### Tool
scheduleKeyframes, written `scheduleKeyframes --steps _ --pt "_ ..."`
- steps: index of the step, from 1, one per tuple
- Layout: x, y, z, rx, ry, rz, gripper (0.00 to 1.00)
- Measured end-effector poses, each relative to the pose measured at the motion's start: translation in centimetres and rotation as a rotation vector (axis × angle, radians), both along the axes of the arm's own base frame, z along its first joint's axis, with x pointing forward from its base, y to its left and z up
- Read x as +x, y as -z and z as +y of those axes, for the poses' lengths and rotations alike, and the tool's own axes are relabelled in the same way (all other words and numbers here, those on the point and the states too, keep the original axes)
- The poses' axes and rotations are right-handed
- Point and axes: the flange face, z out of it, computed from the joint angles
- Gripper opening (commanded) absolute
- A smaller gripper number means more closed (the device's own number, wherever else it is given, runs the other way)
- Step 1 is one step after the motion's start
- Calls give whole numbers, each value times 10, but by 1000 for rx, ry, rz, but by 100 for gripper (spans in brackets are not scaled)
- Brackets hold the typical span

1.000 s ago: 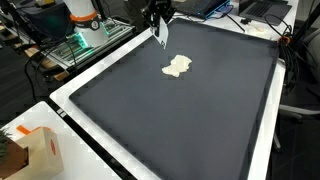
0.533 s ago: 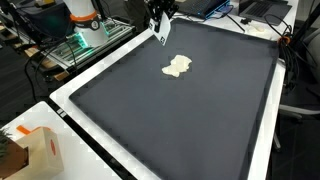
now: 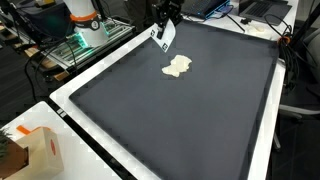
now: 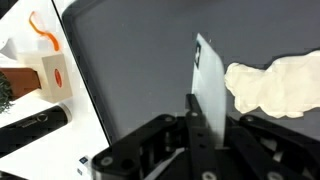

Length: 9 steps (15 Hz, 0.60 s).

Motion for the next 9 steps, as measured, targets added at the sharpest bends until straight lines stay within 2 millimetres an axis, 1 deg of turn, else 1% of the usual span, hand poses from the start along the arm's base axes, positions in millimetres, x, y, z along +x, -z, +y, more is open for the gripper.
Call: scheduleKeyframes --steps 4,9 --pt "15 18 0 -94 17 -26 1" --pt "29 38 -2 -157 52 -64 1"
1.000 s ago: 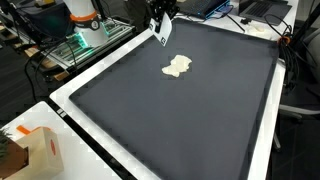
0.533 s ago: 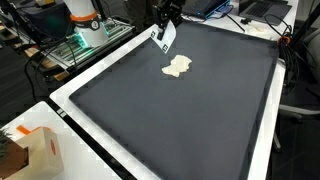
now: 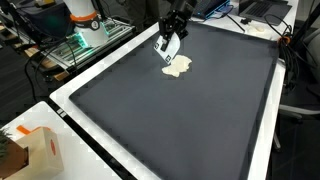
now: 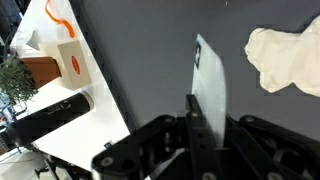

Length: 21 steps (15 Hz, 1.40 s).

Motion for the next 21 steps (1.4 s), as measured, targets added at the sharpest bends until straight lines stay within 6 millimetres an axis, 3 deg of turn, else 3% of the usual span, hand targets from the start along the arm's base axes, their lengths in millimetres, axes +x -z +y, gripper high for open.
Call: scheduleKeyframes --steps 21 --pt "14 53 13 -52 19 10 1"
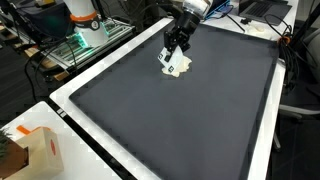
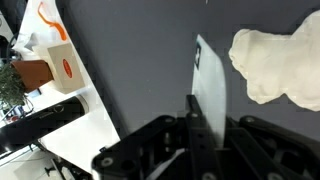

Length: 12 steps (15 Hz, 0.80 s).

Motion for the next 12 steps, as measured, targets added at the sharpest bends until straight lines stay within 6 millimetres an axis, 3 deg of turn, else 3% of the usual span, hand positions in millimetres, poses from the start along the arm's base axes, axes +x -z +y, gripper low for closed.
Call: scheduleKeyframes --steps 12 --pt "3 16 14 -29 -103 0 1"
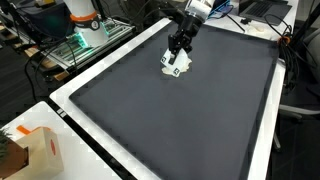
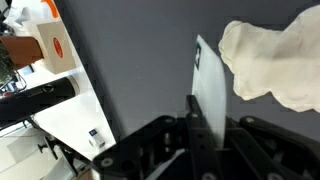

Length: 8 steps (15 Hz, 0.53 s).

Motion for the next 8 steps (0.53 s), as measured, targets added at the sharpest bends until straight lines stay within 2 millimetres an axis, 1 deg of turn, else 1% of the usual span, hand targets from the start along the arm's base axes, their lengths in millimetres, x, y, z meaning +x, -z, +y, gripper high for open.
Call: scheduleKeyframes --steps 4,8 --pt "2 -2 8 29 -64 16 1" --pt "2 -12 17 49 -142 45 1"
